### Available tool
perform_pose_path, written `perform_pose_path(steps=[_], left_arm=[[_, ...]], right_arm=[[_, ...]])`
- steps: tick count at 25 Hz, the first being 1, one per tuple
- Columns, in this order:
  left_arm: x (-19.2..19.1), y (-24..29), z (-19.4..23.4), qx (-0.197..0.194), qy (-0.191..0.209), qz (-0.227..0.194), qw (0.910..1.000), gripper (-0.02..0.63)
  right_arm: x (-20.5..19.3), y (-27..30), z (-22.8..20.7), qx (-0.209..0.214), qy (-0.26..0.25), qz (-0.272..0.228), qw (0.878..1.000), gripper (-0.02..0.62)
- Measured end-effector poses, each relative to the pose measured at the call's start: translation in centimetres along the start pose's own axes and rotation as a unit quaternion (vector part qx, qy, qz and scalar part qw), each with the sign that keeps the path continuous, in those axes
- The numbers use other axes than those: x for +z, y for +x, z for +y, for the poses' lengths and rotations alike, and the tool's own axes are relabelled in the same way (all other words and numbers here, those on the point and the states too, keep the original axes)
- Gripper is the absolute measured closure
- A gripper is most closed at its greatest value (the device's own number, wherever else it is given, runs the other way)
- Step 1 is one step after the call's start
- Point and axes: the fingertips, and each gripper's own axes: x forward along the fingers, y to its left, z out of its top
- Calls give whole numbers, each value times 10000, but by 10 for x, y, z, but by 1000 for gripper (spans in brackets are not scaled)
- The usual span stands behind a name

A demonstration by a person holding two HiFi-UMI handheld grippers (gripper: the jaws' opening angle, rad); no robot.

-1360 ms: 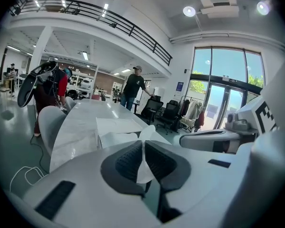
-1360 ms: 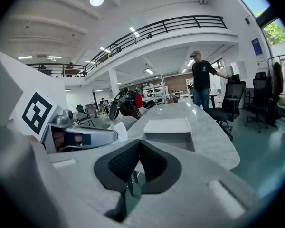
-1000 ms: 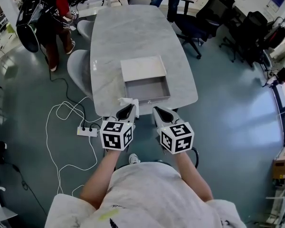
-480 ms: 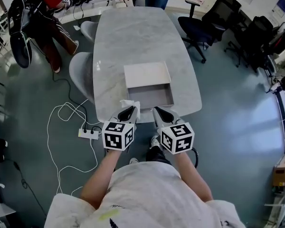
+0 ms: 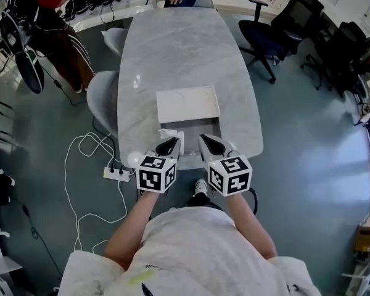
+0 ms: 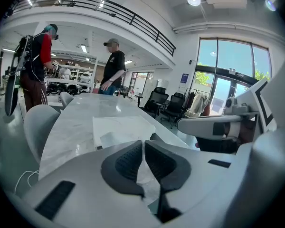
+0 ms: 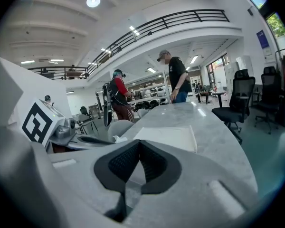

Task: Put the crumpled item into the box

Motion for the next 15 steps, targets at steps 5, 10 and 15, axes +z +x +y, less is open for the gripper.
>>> perform_pose_path(steps=[5,10,15], left_arm=[[-3,26,2,100,3,186,9998,581],[-7,45,1,175,-2,366,9992,581],[-14,62,2,231,47,580,9980,581]], right_arm=[[3,11,-21,104,20,41,9999,591],[4,16,-38,176,42,95,9998,591],[4,22,-48,253,63,124,9996,591]])
